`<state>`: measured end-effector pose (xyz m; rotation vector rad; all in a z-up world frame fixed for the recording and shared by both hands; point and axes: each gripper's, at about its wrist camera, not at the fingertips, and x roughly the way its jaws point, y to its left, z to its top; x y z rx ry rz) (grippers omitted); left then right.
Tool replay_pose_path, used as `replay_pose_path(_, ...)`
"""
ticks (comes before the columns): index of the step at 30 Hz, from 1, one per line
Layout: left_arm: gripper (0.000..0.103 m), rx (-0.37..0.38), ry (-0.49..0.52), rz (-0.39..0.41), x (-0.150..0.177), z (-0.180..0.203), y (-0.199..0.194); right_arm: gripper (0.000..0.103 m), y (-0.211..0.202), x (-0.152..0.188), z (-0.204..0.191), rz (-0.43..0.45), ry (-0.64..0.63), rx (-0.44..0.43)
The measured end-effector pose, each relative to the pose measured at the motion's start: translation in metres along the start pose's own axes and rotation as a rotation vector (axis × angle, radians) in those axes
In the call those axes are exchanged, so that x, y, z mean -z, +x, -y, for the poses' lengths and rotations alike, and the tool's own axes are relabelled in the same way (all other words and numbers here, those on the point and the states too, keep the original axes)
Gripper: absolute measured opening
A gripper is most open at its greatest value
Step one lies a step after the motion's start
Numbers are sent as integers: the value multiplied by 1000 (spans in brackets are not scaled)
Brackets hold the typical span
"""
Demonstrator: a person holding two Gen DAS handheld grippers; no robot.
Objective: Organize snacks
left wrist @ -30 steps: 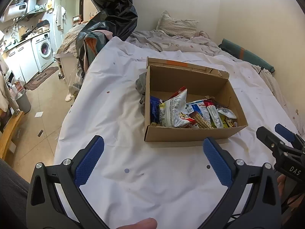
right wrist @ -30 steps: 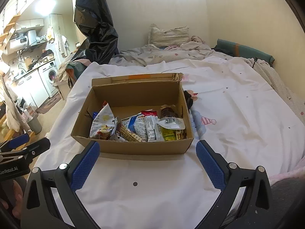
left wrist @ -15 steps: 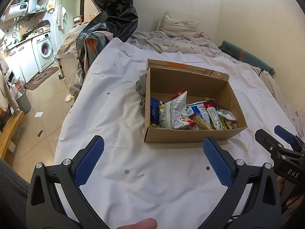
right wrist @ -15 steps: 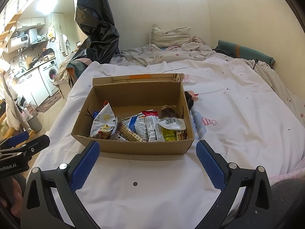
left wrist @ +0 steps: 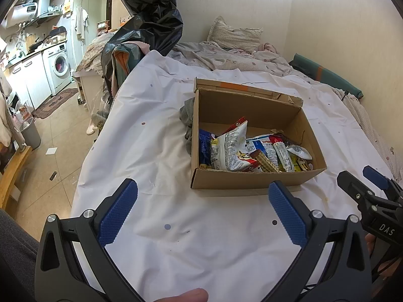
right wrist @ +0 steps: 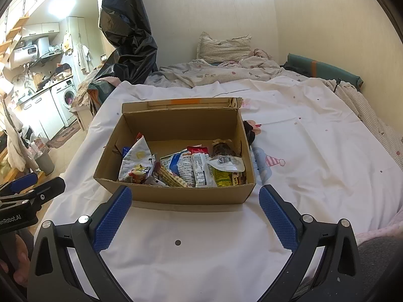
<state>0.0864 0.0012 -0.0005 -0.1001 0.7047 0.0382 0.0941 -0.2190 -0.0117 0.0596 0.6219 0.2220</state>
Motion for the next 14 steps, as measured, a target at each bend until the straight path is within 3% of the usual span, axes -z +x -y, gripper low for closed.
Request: replay_pose_path(14, 103, 4, -9, -6, -1, 0, 1, 103, 0, -1, -1, 4, 0, -2)
